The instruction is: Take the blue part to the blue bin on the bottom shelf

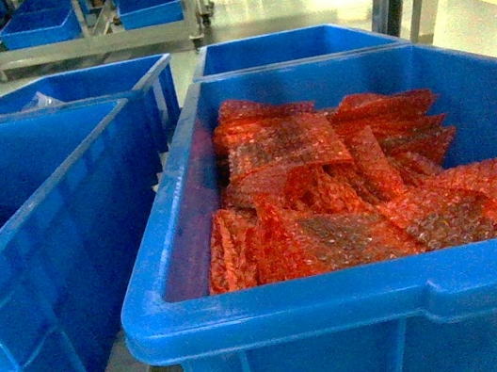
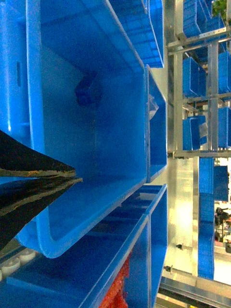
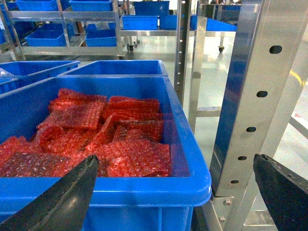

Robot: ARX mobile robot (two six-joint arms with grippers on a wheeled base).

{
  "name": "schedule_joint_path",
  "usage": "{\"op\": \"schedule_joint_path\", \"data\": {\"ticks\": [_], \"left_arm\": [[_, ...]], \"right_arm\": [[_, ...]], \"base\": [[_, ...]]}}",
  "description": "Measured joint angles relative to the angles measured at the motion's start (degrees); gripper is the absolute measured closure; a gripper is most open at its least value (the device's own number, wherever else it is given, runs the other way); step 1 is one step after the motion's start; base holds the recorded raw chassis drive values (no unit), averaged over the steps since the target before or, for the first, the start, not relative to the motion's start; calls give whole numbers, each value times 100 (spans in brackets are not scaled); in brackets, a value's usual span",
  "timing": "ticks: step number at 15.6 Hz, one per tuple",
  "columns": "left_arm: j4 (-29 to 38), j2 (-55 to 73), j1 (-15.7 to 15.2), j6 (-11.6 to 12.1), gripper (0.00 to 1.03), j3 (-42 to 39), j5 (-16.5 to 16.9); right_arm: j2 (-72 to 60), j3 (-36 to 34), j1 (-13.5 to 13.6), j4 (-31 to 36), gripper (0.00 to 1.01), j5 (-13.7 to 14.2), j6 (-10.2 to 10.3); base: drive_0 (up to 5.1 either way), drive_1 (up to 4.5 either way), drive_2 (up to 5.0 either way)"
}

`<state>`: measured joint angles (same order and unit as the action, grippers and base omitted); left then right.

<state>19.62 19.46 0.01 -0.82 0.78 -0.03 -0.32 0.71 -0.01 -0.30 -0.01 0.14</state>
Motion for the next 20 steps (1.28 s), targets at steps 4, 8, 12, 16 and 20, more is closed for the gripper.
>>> {"op": "schedule_joint_path", "data": {"ticks": [4, 8, 12, 16, 20], "left_arm": [[-546, -540, 0, 0, 101, 0, 0], [-949, -938, 0, -2, 101, 0, 0], [-2035, -1886, 0, 13, 101, 4, 26], [-1993, -1886, 0, 17, 101, 4, 0], [-1996, -1886, 0, 17, 75, 4, 0]], "right_arm": [[0, 0, 0, 0, 3, 0, 2], [0, 0, 0, 0, 3, 0, 2], [0, 0, 0, -15, 3, 17, 2], [0, 0, 0, 0, 3, 0, 2], [0, 0, 0, 0, 3, 0, 2]], "base": [[0, 0, 0], [0, 0, 0], [0, 0, 0], [0, 0, 0], [0, 0, 0]]}}
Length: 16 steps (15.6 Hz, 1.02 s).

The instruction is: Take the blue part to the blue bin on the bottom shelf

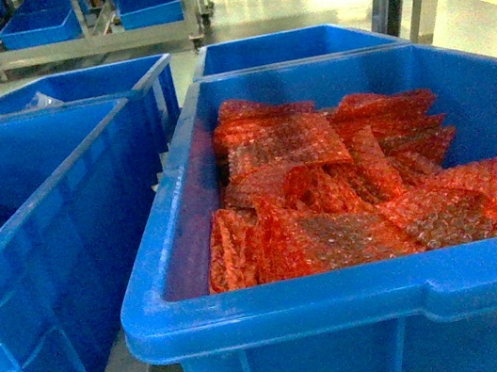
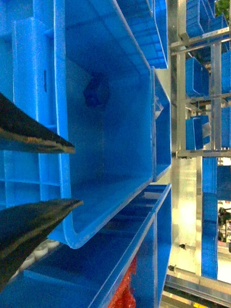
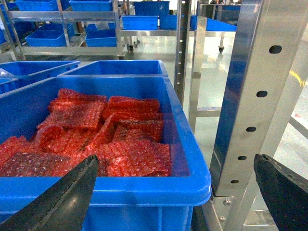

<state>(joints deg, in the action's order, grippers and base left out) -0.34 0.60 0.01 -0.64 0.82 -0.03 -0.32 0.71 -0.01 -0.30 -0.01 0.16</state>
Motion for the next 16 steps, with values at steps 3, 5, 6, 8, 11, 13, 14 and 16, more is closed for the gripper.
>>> {"op": "schedule_joint_path", "data": {"ticks": [3, 5, 6, 8, 11, 13, 14, 16], "left_arm": [[0, 0, 0, 0, 37, 0, 2], [0, 0, 0, 0, 13, 0, 2], [0, 0, 0, 7, 3, 0, 0], [0, 0, 0, 4, 5, 0, 0], [0, 0, 0, 4, 5, 0, 2], [0, 0, 0, 4, 5, 0, 0], [0, 0, 0, 4, 5, 0, 0], [0, 0, 0, 4, 5, 0, 0]], "right_arm": [[0, 0, 0, 0, 3, 0, 0], [0, 0, 0, 0, 3, 0, 0], [0, 0, 0, 0, 3, 0, 0], [0, 0, 0, 0, 3, 0, 0], [0, 0, 0, 0, 3, 0, 0], [0, 0, 0, 0, 3, 0, 0], [0, 0, 0, 0, 3, 0, 0], [0, 0, 0, 0, 3, 0, 0]], "base": [[0, 0, 0], [0, 0, 0], [0, 0, 0], [0, 0, 0], [0, 0, 0], [0, 0, 0], [0, 0, 0], [0, 0, 0]]}}
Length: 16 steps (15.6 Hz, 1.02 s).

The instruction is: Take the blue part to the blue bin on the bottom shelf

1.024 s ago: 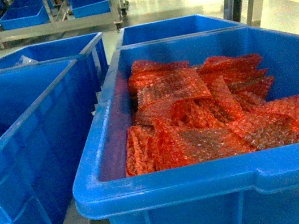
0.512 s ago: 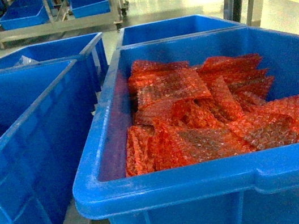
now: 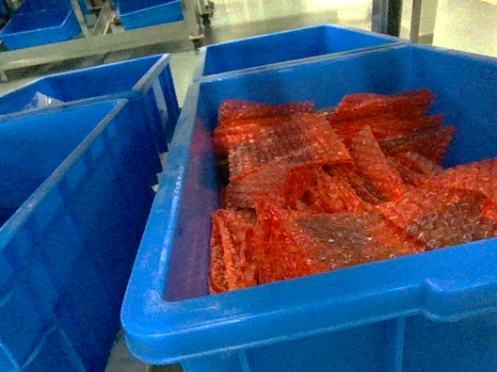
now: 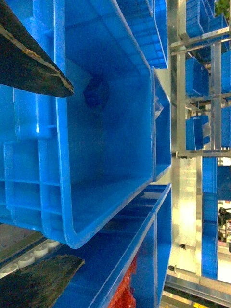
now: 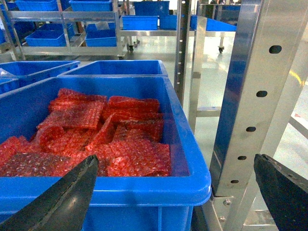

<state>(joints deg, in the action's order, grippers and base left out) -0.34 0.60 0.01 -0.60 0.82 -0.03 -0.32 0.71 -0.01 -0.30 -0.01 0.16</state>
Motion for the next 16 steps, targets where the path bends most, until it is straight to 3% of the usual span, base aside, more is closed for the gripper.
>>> {"op": "schedule_joint_path", "data": {"ticks": [16], "left_arm": [[0, 0, 0, 0, 5, 0, 2]], "right_arm": [[0, 0, 0, 0, 3, 0, 0]], "base": [[0, 0, 0]]}}
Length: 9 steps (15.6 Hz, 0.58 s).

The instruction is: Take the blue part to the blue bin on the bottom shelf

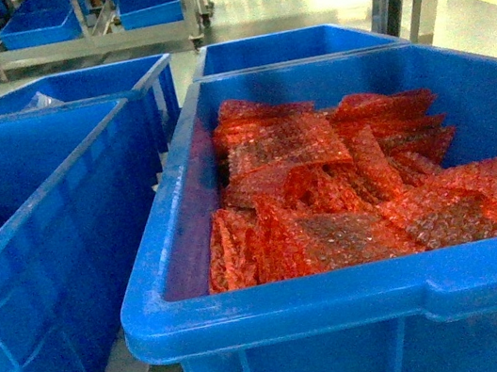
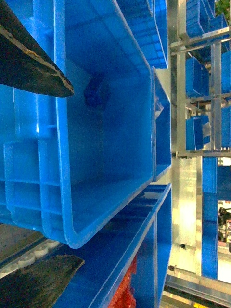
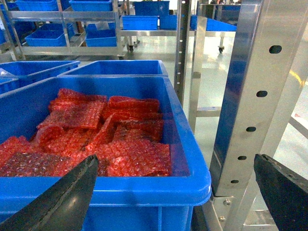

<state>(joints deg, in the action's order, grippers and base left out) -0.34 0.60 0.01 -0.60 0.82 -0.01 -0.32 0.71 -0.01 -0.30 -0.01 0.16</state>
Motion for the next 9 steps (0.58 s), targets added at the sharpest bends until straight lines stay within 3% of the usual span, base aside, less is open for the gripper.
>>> {"op": "schedule_joint_path", "data": {"ticks": [9], "left_arm": [[0, 0, 0, 2, 5, 0, 0]], "right_arm": [[0, 0, 0, 0, 3, 0, 0]], "base": [[0, 0, 0]]}}
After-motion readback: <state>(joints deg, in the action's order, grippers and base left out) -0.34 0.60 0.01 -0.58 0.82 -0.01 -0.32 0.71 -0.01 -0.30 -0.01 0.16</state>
